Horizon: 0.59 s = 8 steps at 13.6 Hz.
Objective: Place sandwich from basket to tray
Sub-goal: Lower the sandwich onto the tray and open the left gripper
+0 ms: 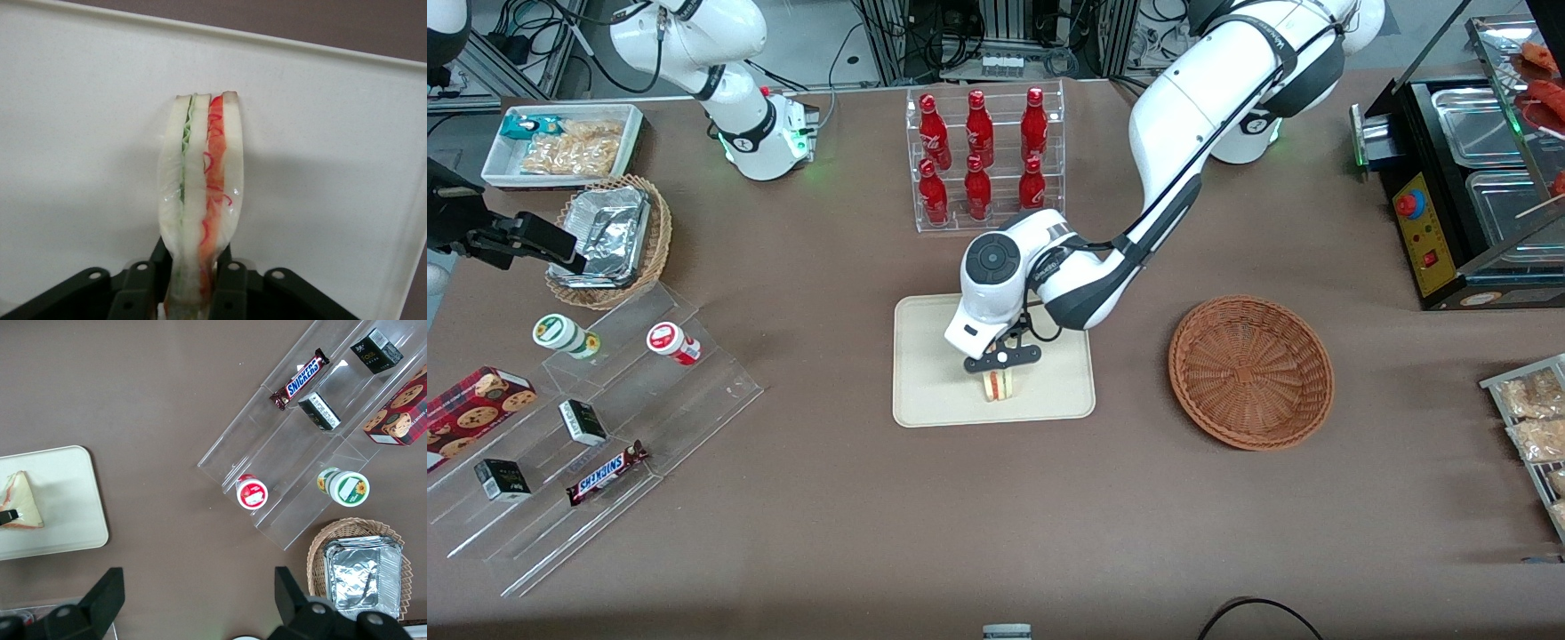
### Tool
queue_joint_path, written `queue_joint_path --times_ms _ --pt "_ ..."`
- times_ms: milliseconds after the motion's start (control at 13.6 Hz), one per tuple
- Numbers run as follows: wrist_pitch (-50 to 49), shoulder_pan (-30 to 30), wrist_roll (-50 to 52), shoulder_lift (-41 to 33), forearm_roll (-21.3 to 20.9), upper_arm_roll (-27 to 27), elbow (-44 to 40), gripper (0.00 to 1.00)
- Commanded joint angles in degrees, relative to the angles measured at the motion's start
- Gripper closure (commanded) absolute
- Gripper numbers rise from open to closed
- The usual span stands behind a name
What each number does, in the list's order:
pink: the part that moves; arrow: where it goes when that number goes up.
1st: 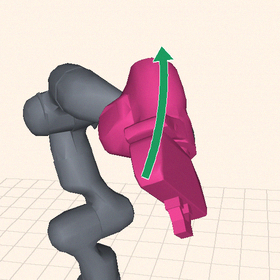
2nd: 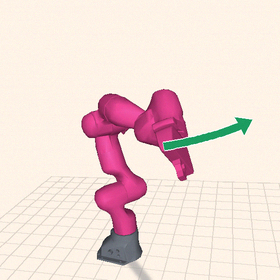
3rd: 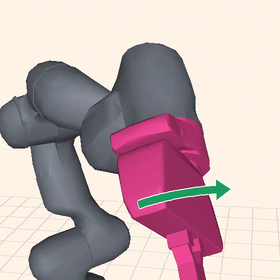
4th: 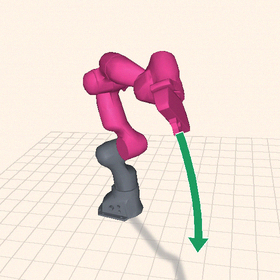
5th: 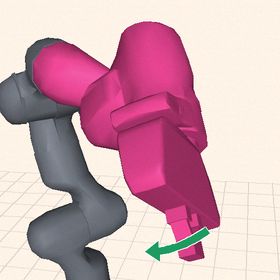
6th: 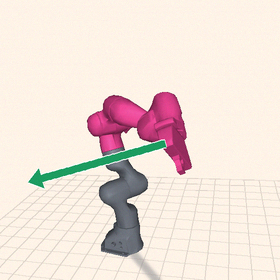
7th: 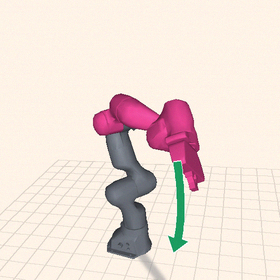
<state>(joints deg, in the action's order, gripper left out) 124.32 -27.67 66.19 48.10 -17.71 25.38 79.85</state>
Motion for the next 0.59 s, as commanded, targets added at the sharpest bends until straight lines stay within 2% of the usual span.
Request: queue_joint_path --times_ms 0,220,367,514 --pt "-0.40 -0.90 1.66 -1.06 -0.40 -0.24 -1.71 0.00" --pt "-2.32 -0.37 1.40 -5.10 -0.22 -0.15 -1.45 0.00" --pt "-5.83 -0.46 2.10 -7.83 1.61 -0.24 -1.28 0.00" --pt "-10.39 -0.28 0.88 -11.08 1.54 -0.59 -1.27 0.00"
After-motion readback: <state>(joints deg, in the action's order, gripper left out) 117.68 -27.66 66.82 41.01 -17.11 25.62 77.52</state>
